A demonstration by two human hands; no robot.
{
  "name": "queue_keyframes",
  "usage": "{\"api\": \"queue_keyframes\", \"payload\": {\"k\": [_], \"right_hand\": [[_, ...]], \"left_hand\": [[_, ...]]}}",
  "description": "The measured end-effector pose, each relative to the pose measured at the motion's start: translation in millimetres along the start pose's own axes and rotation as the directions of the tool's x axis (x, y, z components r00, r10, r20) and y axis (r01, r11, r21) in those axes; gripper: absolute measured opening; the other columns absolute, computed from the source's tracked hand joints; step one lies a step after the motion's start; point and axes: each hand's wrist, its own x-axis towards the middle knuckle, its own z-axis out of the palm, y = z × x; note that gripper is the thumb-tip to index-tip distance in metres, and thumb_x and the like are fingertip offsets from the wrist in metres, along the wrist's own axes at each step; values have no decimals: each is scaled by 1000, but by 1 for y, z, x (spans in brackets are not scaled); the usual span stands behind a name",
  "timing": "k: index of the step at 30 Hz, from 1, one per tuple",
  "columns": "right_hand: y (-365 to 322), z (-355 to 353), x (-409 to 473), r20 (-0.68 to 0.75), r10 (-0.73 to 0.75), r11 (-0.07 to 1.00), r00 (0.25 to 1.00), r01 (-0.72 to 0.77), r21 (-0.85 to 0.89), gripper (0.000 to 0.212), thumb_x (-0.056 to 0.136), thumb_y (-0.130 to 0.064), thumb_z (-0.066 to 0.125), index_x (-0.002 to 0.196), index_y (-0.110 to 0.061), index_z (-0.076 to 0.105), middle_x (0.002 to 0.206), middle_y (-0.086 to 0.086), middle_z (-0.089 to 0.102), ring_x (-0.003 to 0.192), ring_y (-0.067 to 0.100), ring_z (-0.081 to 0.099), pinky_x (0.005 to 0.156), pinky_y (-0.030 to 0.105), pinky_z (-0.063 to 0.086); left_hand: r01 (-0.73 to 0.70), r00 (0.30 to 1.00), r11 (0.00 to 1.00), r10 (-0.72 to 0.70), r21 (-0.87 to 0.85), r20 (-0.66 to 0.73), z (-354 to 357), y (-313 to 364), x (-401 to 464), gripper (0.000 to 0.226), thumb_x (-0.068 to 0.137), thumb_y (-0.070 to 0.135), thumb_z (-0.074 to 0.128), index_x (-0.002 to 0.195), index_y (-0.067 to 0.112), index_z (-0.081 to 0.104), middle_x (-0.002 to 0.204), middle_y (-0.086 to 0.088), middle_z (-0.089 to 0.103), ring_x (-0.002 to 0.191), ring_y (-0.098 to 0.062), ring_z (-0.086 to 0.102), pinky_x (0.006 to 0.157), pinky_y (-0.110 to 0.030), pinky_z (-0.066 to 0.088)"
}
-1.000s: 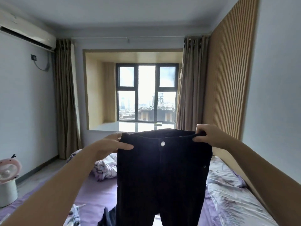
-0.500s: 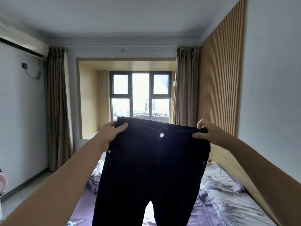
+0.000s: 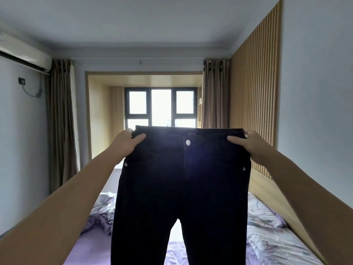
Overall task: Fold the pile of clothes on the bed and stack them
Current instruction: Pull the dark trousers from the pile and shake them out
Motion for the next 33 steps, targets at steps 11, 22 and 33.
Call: {"api": "queue_keyframes", "payload": {"k": [11, 22, 33], "right_hand": [[-29, -17, 1, 36, -141, 990, 989, 140, 24, 23, 87, -2, 63, 106, -13, 67, 105, 9, 71, 95, 25, 68, 79, 37, 56], [-2, -9, -2, -119, -379, 611, 918, 151, -777, 19, 99, -26, 45, 109, -11, 50, 86, 2, 57, 67, 9, 49, 57, 27, 38], [-14, 76, -28, 1, -21, 999, 1000, 21, -49, 54, 80, -28, 76, 121, -13, 45, 109, 7, 60, 92, 23, 66, 65, 35, 60]], "left_hand": [[137, 987, 841, -74, -524, 139, -12, 6, 9, 13, 87, 3, 65, 96, 11, 68, 93, -6, 74, 90, -23, 67, 71, -33, 54], [-55, 993, 998, 58, 31, -106, 32, 7, 3, 30, 92, 33, 60, 109, 8, 61, 104, -7, 64, 98, -27, 59, 91, -44, 50], [-32, 986, 976, -5, -215, -168, 88, 50, -31, 26, 81, 32, 73, 80, 19, 50, 77, 5, 58, 72, -10, 57, 65, -28, 50]]}}
